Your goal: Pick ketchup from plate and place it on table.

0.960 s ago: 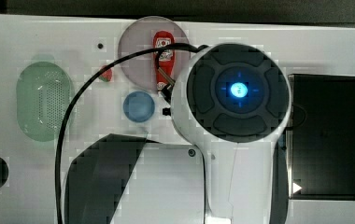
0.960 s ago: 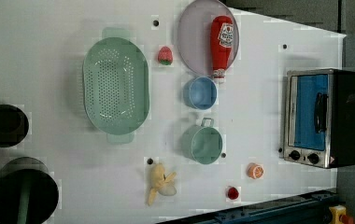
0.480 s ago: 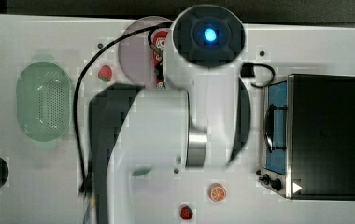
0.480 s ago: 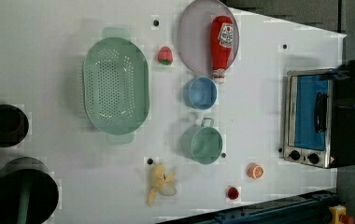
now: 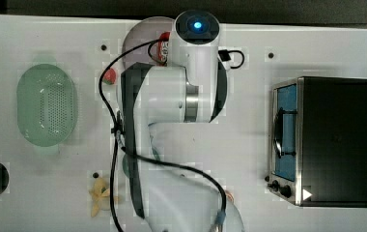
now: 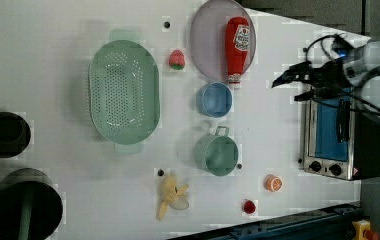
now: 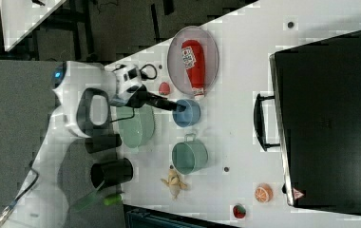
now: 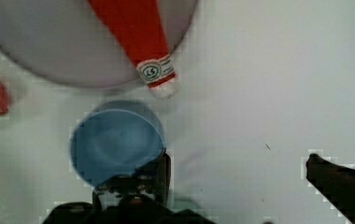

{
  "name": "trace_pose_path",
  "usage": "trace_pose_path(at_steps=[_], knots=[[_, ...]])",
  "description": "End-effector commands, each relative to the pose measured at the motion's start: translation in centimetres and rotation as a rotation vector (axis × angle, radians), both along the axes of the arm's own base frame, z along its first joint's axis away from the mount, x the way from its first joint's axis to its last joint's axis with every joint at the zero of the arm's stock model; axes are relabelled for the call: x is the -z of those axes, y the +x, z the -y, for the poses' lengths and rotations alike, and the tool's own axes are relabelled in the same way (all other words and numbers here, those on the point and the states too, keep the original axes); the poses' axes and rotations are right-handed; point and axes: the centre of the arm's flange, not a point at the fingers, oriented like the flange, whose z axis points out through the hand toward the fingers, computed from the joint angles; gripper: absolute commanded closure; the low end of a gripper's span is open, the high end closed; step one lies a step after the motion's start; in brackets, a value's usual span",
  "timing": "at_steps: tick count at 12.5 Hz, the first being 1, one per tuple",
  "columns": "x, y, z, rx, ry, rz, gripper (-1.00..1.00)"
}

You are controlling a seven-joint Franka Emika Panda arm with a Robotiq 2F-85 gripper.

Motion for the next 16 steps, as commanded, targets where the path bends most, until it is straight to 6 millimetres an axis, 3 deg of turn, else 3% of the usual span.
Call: trace_pose_path(at_steps=[1, 7, 12, 16], knots=[[-1.9, 1.2, -1.6, -0.206, 0.035, 0.111, -1.00], [5.8, 4.4, -3.4, -0.255, 0.029, 0.164, -1.00], [10.1, 8.3, -4.0, -0.299, -0.003, 0.245, -1.00], [13.5, 9.9, -3.8, -0.294, 0.000, 0.265, -1.00]])
